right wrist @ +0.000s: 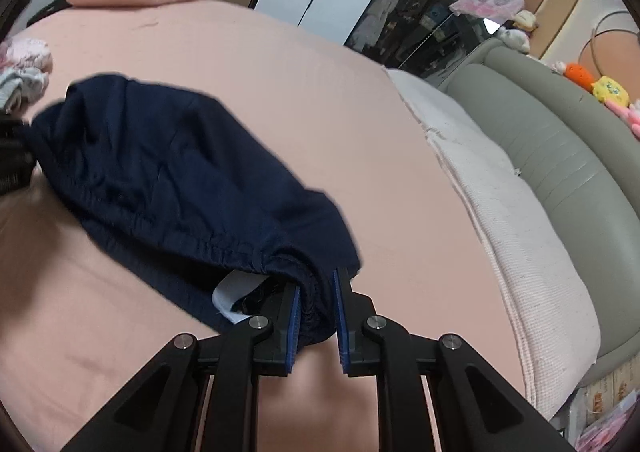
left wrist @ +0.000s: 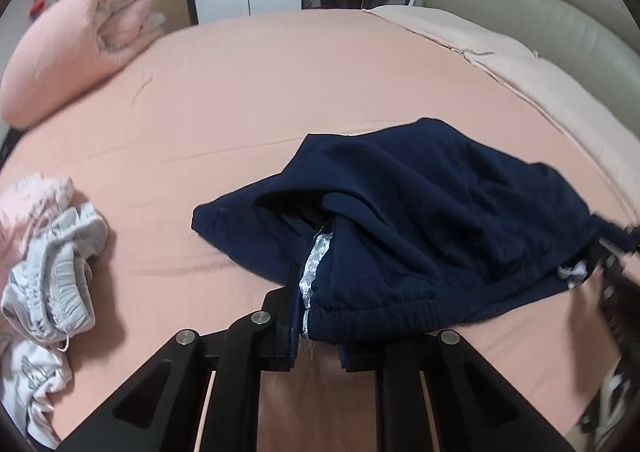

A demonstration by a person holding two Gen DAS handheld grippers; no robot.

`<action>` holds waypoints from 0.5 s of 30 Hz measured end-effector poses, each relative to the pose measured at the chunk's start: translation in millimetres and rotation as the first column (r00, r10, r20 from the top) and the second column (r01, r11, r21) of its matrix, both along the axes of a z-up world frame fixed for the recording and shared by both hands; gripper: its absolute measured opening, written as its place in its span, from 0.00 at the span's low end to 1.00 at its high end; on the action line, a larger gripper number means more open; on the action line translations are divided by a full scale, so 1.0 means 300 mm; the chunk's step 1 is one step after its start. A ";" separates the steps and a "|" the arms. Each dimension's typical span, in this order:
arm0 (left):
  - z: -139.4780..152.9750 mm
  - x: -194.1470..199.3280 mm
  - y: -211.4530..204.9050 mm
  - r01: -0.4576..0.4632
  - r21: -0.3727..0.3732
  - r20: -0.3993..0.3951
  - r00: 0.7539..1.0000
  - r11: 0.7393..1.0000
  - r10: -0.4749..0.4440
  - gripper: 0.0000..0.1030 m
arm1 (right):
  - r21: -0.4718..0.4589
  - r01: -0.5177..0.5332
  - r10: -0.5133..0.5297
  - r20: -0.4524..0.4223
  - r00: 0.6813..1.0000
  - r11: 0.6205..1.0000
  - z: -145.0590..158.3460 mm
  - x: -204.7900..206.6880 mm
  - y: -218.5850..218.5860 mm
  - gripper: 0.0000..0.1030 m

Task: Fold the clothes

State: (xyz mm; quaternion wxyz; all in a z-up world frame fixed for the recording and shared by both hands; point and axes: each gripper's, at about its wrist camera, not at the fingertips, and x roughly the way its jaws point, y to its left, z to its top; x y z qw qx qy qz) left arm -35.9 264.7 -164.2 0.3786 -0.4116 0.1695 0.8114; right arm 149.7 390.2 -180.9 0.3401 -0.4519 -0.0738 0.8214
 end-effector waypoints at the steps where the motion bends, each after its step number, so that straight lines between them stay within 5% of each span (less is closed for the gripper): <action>1: 0.004 0.003 0.001 -0.003 -0.001 0.008 1.000 1.000 0.003 0.12 | -0.014 0.007 -0.007 0.000 1.000 1.000 -0.004 -0.002 0.002 0.29; 4: 0.006 0.009 -0.001 -0.003 -0.017 0.013 1.000 1.000 0.004 0.12 | -0.041 0.048 -0.048 -0.008 0.999 0.998 -0.010 0.002 0.015 0.61; 9: -0.005 0.043 0.008 -0.008 -0.063 0.045 0.999 0.998 0.011 0.12 | -0.100 0.081 -0.081 0.000 0.997 0.992 -0.028 0.019 0.030 0.62; 15: 0.025 0.075 0.000 -0.011 -0.103 -0.022 1.000 0.995 0.009 0.12 | -0.280 0.154 -0.173 -0.044 0.984 0.948 -0.038 0.048 0.085 0.62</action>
